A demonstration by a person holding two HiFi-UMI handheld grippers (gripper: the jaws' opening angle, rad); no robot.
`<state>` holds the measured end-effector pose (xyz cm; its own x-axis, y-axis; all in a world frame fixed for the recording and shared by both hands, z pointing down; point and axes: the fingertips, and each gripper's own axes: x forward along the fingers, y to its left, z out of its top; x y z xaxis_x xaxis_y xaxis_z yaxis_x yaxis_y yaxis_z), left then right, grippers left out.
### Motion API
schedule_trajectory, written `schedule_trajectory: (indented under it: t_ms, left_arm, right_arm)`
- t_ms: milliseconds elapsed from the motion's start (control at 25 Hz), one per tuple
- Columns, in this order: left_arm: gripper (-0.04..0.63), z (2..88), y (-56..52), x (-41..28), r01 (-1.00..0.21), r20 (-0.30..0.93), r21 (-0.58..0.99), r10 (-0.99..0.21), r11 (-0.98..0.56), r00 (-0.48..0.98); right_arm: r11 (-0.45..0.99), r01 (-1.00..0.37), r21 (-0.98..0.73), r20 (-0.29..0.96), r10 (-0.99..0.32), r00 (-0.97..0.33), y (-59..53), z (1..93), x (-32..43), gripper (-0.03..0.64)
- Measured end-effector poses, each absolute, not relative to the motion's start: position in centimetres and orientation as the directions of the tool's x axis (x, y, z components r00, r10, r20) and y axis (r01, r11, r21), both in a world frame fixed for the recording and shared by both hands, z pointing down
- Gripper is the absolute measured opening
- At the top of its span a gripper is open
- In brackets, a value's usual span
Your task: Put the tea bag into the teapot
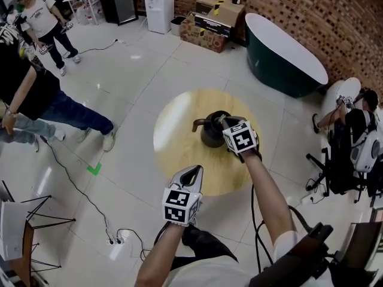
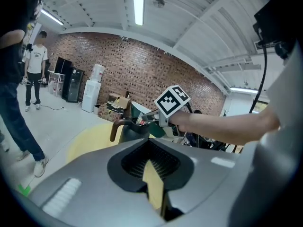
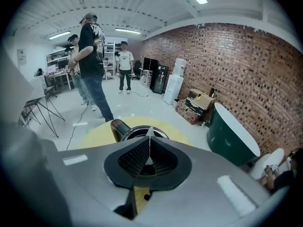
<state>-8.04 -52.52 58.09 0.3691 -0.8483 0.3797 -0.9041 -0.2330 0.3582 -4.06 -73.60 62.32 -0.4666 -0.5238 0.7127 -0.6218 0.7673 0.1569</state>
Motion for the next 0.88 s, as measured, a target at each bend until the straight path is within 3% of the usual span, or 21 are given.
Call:
schedule_trajectory:
  t_ms: [440, 600, 880]
  left_arm:
    - [0.012, 58.1, -52.3, -7.9, -0.901, 0.383, 0.358, -0.842, -0.244, 0.380]
    - [0.012, 57.6, -51.9, -8.2, -0.903, 0.385, 0.349, -0.841, -0.249, 0.380]
    - [0.012, 55.2, -52.0, -9.2, -0.904, 0.361, 0.323, -0.847, -0.280, 0.391]
  right_arm:
    - [0.757, -0.641, 0.126, 0.696, -0.528, -0.486, -73.5, 61.5, -3.7, 0.063]
    - [0.732, -0.673, 0.102, 0.650, -0.562, -0.512, -72.1, 59.2, -2.7, 0.002]
    - [0.688, -0.725, 0.002, 0.581, -0.591, -0.559, -68.2, 55.2, -1.1, 0.002]
